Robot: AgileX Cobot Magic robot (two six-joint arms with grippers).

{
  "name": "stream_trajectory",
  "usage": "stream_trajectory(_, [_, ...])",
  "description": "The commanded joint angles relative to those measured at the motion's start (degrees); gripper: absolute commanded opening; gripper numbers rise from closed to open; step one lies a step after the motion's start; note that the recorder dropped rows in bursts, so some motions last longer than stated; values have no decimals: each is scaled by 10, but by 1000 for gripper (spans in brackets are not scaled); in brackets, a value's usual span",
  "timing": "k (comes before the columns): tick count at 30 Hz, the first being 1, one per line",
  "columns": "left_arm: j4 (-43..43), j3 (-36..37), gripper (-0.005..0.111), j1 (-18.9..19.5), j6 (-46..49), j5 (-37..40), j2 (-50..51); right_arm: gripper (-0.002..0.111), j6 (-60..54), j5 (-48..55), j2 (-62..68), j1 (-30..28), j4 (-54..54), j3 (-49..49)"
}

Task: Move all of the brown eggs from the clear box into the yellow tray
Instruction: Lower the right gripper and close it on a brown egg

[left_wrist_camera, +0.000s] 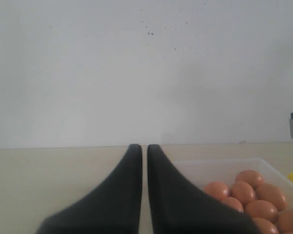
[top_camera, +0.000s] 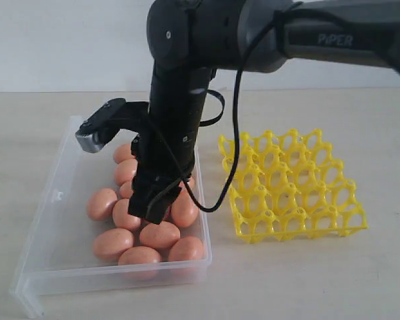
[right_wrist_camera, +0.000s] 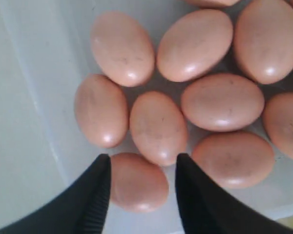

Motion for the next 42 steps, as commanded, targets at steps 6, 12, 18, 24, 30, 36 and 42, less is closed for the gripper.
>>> stream_trajectory(6, [-3,-1,4,-2,3,-9,2,47,61,-40,20,1,-25,-8])
stream_trajectory(12, [-3,-1,4,-2,3,-9,2,47,-156,11,19,2,-20,-7])
stream_trajectory(18, [-3,-1,4,-2,3,-9,2,47,-339,-12,20,5,13,-7])
stream_trajectory(24, [-3,-1,4,-2,3,-9,2,47,-385,-23,22,11,26,-6])
stream_trajectory(30, [-3,-1,4,-2,3,-9,2,47,-285,-25,22,11,34,-6])
stream_trajectory(36, [-3,-1,4,-2,3,-9,2,47,-225,-9,59,11,29,-6])
stream_trajectory(42, [-3,-1,4,-2,3,-9,2,47,-188,-37,78,11,-16,-6])
